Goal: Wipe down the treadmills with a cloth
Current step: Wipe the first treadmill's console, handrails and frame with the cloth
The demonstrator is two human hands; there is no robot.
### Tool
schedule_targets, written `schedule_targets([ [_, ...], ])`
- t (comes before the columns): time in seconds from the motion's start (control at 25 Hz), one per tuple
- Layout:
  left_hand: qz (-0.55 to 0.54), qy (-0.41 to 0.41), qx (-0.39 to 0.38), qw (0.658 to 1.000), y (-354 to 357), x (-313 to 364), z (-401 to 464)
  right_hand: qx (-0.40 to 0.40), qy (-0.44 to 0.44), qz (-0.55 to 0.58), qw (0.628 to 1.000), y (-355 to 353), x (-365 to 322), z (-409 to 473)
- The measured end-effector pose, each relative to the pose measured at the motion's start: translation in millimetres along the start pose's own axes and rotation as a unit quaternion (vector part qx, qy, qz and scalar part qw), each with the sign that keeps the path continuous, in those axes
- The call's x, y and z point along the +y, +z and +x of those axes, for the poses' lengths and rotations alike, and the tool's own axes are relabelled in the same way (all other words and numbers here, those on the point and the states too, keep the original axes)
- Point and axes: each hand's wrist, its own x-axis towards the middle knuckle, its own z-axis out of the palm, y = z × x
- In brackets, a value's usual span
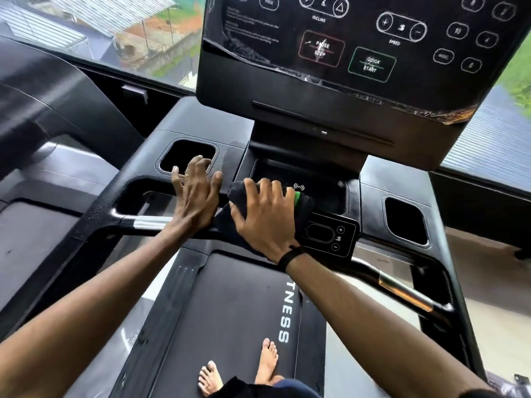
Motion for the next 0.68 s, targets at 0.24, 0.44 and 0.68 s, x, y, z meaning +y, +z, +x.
schedule_targets([
  [0.24,-0.020,-0.028,0.016,0.999,-4.0,1.0,-1.4,-0.073,0.022,0.059,0.995,-13.4,-1.0,30.8],
  [0.44,-0.024,-0.034,0.025,0.999,-13.0,2.4,-19.8,-0.078,0.041,0.102,0.991,-18.1,6.2,38.6],
  [0.68,0.001,-0.052,0.048,0.997,-35.3,-17.2,-39.6,0.057,-0.012,0.102,0.993,0.4,3.5,6.4],
])
